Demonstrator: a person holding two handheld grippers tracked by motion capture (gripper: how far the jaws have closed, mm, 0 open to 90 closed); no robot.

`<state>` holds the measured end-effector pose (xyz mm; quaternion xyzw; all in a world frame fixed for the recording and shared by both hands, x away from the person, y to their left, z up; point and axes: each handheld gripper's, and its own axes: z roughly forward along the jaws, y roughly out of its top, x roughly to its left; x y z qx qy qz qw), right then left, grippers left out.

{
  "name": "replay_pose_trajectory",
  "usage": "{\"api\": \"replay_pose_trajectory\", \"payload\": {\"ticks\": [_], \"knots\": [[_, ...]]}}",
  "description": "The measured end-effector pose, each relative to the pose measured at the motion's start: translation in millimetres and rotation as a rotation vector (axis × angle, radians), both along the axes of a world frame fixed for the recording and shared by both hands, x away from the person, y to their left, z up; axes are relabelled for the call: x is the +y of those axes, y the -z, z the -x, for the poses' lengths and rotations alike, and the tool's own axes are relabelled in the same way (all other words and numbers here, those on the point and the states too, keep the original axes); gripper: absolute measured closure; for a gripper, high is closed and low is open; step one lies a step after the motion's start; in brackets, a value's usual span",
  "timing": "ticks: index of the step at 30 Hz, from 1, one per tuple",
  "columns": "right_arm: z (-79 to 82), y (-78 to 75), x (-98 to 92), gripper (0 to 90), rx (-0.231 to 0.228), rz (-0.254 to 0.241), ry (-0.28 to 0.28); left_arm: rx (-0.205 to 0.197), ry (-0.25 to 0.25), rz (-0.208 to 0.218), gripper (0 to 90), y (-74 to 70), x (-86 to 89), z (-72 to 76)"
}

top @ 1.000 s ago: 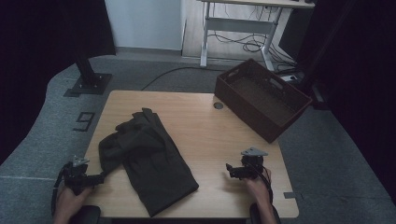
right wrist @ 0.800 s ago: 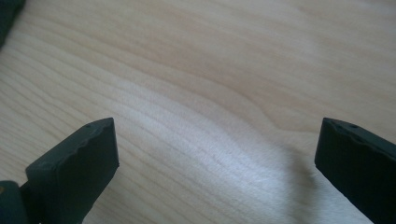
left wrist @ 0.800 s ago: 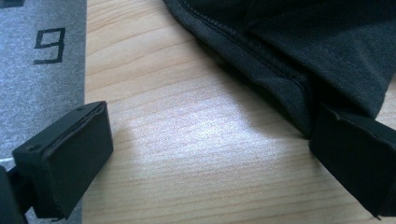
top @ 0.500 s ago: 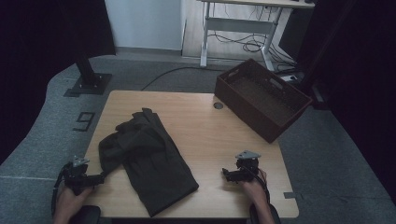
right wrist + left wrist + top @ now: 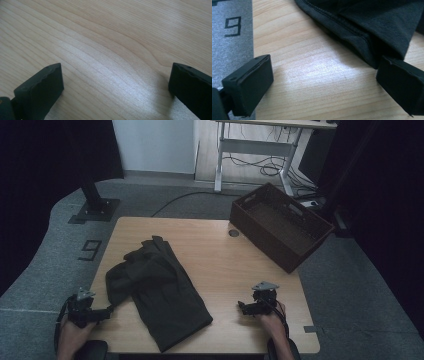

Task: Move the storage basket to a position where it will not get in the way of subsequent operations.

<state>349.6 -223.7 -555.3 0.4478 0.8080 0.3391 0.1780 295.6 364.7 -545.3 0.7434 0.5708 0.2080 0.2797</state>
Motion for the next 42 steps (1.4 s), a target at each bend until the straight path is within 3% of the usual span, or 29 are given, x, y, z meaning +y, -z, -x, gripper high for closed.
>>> {"api": "replay_pose_trajectory", "payload": {"ticks": [6,13,22,24,28,33,37,42], "knots": [[1.2,-1.7,0.3,0.0,0.015,-0.05,-0.002,-0.01,0.038,-0.019,4.0,-9.8,-8.5,-1.9],[5.6,-8.5,4.2,0.0,0.01,-0.067,-0.022,-0.056,0.151,0.046,6.3,-33.9,-22.3,-4.1],[11.5,-16.5,22.2,0.0,0.001,-0.092,-0.083,-0.09,0.24,0.039,9.8,-57.1,-43.5,-21.2],[13.2,-18.4,26.4,0.5,0.0,-0.092,-0.096,-0.093,0.265,0.05,14.4,-58.2,-47.3,-27.9],[16.1,-21.7,34.3,2.6,0.001,-0.106,-0.116,-0.086,0.28,0.068,15.1,-56.5,-55.2,-40.9],[19.2,-24.8,46.7,5.1,0.004,-0.12,-0.149,-0.095,0.308,0.056,16.3,-56.6,-66.2,-49.6],[23.0,-29.1,57.1,10.9,0.0,-0.13,-0.197,-0.105,0.317,0.041,25.3,-53.6,-67.2,-54.9],[24.9,-32.7,69.0,10.9,0.008,-0.142,-0.227,-0.082,0.292,0.039,30.7,-42.7,-63.9,-63.2]]}}
